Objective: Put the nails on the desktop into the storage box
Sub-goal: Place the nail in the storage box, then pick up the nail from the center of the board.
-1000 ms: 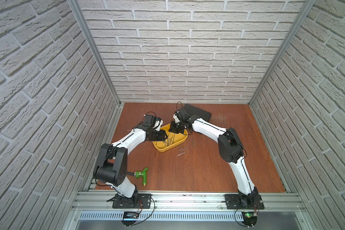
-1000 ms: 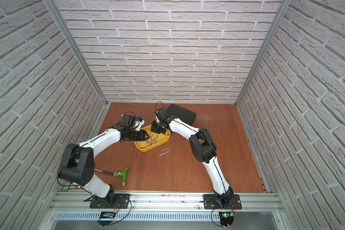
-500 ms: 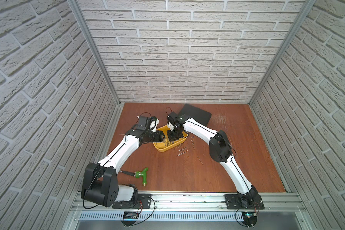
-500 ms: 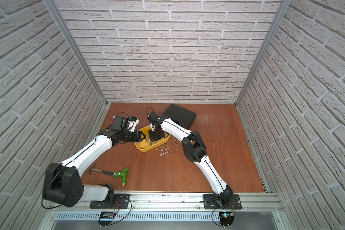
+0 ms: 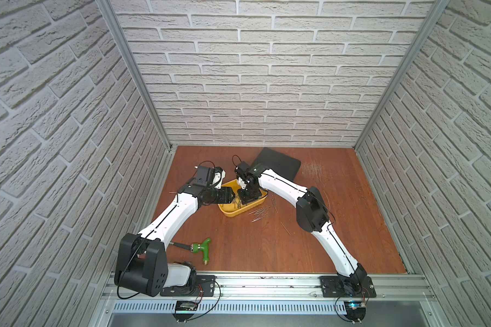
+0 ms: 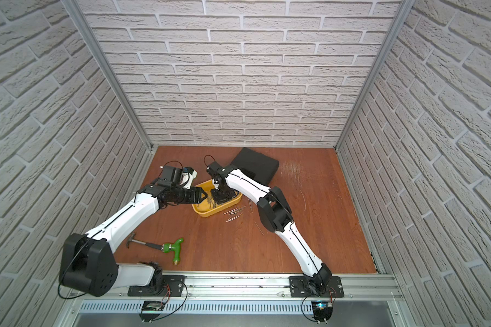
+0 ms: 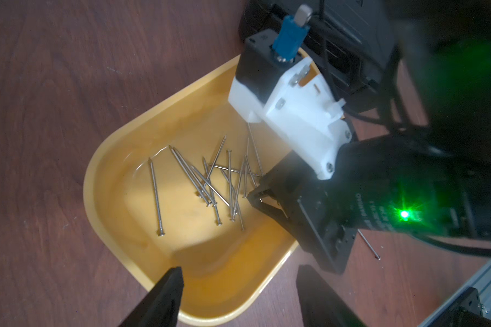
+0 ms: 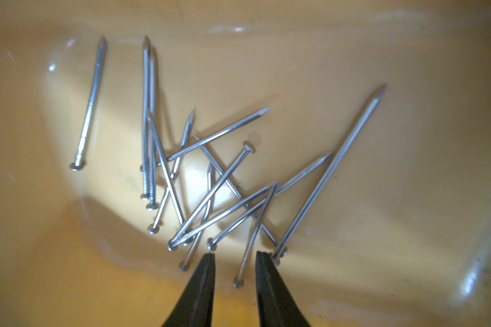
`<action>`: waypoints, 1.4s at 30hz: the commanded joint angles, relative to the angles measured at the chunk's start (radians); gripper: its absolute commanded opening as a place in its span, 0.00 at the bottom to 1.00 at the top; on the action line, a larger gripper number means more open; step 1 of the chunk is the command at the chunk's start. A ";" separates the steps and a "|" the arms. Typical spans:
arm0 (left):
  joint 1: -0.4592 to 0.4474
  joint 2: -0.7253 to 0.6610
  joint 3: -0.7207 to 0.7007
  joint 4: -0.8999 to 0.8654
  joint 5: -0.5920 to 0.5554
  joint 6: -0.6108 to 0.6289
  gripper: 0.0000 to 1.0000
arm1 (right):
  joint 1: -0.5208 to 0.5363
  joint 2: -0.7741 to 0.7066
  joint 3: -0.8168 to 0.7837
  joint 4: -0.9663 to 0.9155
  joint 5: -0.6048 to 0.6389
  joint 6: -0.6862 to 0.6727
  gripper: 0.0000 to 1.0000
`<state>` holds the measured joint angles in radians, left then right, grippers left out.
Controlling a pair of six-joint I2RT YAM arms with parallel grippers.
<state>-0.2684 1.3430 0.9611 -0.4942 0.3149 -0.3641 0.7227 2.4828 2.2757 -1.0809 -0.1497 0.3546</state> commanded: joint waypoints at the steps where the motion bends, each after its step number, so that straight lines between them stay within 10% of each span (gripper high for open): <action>1: 0.011 -0.040 0.005 -0.001 0.007 -0.010 0.72 | 0.018 -0.178 -0.034 0.054 0.015 -0.021 0.33; 5: 0.011 -0.066 0.010 -0.002 0.008 -0.002 0.98 | 0.030 -0.361 -0.222 0.126 0.027 -0.032 0.35; 19: -0.014 -0.032 -0.079 0.081 0.193 -0.122 0.98 | 0.027 -0.984 -1.134 0.212 0.125 0.055 0.53; 29: -0.193 -0.023 -0.104 0.119 0.071 -0.165 0.98 | 0.003 -0.873 -1.209 0.288 0.176 -0.019 0.57; 42: -0.179 -0.030 -0.105 0.080 0.053 -0.139 0.98 | -0.023 -0.735 -1.234 0.341 0.182 -0.039 0.38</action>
<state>-0.4568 1.3216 0.8700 -0.4187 0.3786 -0.5167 0.7002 1.7298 1.0542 -0.7540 0.0097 0.3256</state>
